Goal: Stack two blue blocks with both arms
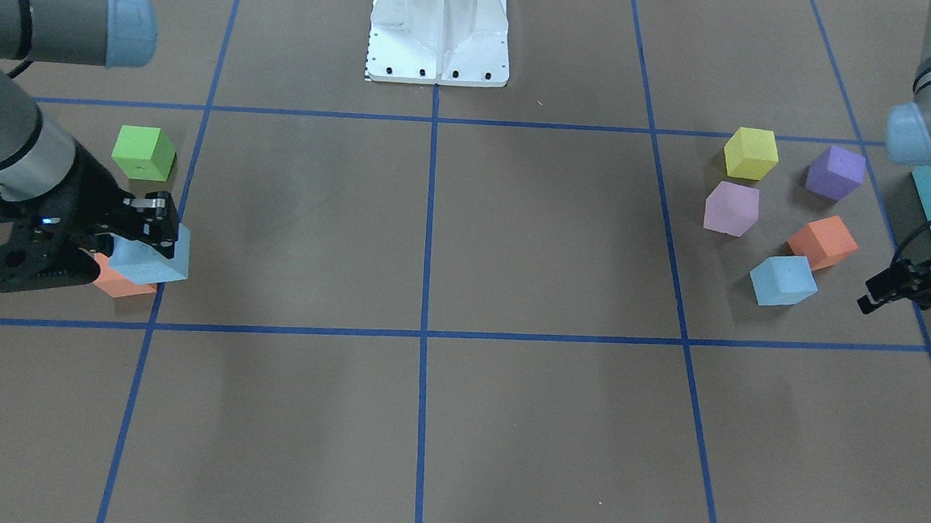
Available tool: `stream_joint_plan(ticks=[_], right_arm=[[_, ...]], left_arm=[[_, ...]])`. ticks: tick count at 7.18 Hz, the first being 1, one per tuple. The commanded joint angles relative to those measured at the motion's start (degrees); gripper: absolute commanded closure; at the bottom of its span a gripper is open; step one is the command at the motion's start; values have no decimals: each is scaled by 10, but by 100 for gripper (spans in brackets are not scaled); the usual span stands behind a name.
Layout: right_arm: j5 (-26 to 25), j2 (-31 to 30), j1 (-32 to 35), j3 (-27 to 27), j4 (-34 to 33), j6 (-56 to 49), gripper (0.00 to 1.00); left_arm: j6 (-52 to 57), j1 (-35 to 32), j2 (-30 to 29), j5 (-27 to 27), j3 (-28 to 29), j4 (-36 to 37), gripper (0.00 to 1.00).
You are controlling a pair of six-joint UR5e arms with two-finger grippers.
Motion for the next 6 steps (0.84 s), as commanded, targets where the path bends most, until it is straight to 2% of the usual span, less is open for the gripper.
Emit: stream_joint_plan(ticks=[1, 2, 4, 6], right_arm=[[-43, 30, -73, 0, 23, 108, 65], [-74, 31, -105, -2, 55, 163, 65], [-101, 39, -141, 1, 62, 213, 64], [-141, 43, -189, -2, 62, 257, 61]], left_arm=[[-80, 59, -23, 37, -6, -3, 2], [-80, 66, -18, 37, -6, -5, 2], [-79, 68, 33, 39, -4, -72, 2], [-82, 85, 36, 56, 1, -77, 2]])
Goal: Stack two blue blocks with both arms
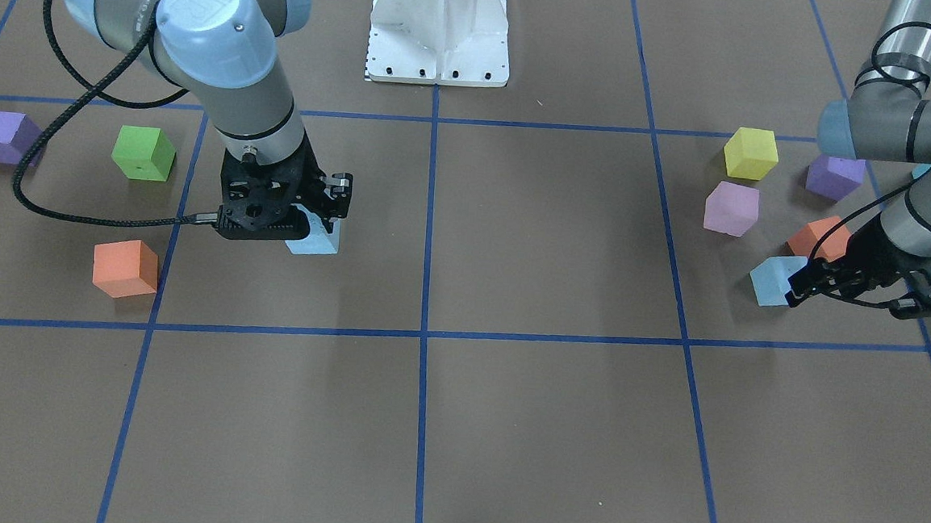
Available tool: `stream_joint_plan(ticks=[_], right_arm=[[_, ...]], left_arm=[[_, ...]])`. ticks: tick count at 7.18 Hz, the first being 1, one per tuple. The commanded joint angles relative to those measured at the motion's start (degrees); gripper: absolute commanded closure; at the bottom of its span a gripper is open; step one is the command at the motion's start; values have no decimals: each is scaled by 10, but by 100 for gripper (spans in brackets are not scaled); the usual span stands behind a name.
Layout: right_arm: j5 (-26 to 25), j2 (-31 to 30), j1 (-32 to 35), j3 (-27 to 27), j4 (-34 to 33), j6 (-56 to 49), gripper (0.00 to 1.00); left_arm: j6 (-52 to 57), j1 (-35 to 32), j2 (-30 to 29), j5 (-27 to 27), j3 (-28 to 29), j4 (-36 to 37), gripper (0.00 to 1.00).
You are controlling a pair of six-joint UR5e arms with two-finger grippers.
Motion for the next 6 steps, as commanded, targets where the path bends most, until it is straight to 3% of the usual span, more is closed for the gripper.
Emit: stream_joint_plan(ticks=[1, 4, 6], right_arm=[[-34, 1, -46, -1, 1, 50, 61], [-61, -1, -97, -4, 2, 83, 62], [-62, 27, -101, -58, 60, 107, 62]], left_arm=[[-5, 23, 5, 20, 4, -8, 2], [-17, 48, 5, 27, 3, -8, 2], [-25, 57, 5, 37, 1, -8, 2]])
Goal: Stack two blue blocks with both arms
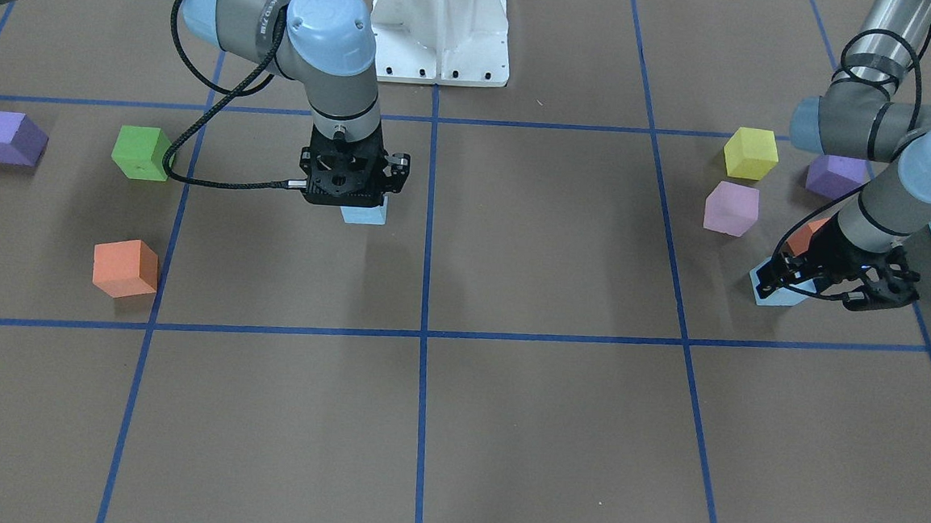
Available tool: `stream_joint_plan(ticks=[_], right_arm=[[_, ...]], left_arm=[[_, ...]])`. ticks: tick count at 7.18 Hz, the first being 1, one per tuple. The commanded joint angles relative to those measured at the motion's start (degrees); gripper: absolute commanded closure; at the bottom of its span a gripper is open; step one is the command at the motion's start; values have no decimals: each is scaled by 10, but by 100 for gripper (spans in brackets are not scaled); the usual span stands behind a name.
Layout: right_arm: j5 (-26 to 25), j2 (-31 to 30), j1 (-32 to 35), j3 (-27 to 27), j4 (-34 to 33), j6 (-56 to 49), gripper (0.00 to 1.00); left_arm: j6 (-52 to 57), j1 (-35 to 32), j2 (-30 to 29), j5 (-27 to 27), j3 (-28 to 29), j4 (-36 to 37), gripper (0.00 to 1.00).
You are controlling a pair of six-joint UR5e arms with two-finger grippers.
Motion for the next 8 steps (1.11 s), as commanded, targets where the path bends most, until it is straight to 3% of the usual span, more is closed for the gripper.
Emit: stream_joint_plan(ticks=[1, 3, 6, 7, 8], right_arm=[[-2, 27, -6, -61, 45, 19, 62], [-13, 69, -17, -112, 46, 37, 62], [-26, 96, -27, -135, 49, 53, 62], [-27, 99, -27, -157, 84, 60, 61], [-27, 98, -27, -163, 103, 64, 23]], left_arm=[[-5, 5, 0, 4, 0, 0, 2], [-4, 5, 0, 4, 0, 1, 2], [0, 5, 0, 4, -1, 1, 2], [0, 5, 0, 4, -2, 1, 2], [0, 5, 0, 4, -1, 1, 2]])
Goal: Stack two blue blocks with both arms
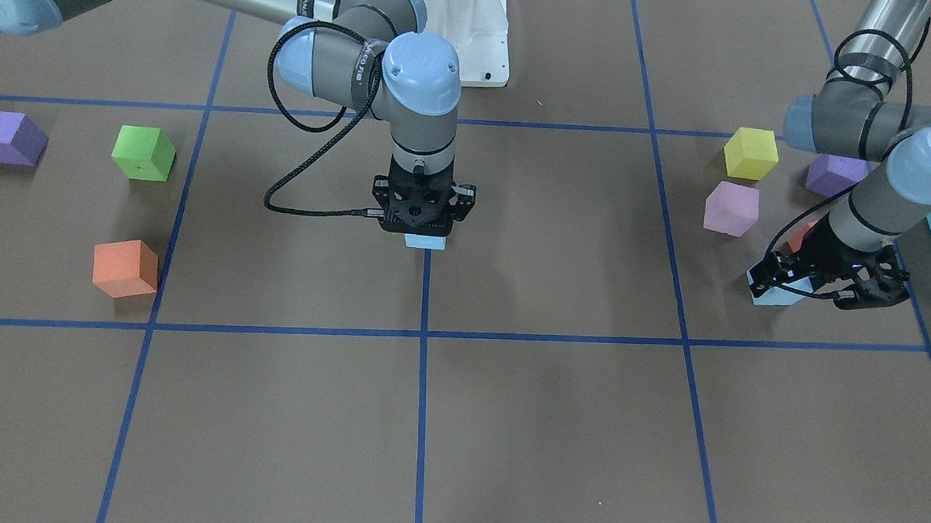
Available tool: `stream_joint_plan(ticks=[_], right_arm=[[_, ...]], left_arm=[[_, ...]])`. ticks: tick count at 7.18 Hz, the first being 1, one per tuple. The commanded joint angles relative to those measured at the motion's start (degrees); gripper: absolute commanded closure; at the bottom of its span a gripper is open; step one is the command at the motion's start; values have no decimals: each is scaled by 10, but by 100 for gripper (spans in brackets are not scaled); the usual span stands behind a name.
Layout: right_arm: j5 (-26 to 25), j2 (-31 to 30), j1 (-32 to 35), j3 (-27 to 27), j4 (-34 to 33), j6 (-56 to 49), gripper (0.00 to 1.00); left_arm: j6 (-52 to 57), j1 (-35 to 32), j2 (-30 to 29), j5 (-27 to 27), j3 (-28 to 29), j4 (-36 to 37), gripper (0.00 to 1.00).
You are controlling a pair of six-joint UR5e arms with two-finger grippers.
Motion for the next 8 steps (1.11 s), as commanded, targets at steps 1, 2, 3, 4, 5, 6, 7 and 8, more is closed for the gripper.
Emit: stream_joint_plan(ticks=[1, 2, 3, 4, 5, 6, 7, 8], right_arm=[[-10, 2, 0, -10, 26, 8, 1], [-10, 1, 0, -6, 26, 8, 0], [-10, 2, 0, -1, 25, 8, 0], [-9, -1, 0, 9, 22, 7, 0], [-6, -5, 3, 18, 21, 0, 0], [0, -5, 11, 26, 19, -1, 0], [30, -26, 30, 54, 19, -2, 0], [44, -54, 47, 88, 10, -6, 0]], left_arm=[[0, 0, 0, 0, 0, 0, 3], [2, 0, 0, 0, 0, 0, 3], [4, 0, 1, 0, 3, 1, 3], [7, 0, 9, 0, 2, -1, 3], [8, 4, 10, 0, 1, 0, 3], [7, 13, 10, 1, 4, 0, 3], [6, 16, 9, 2, 4, 0, 11], [6, 16, 9, 5, 4, 1, 24]])
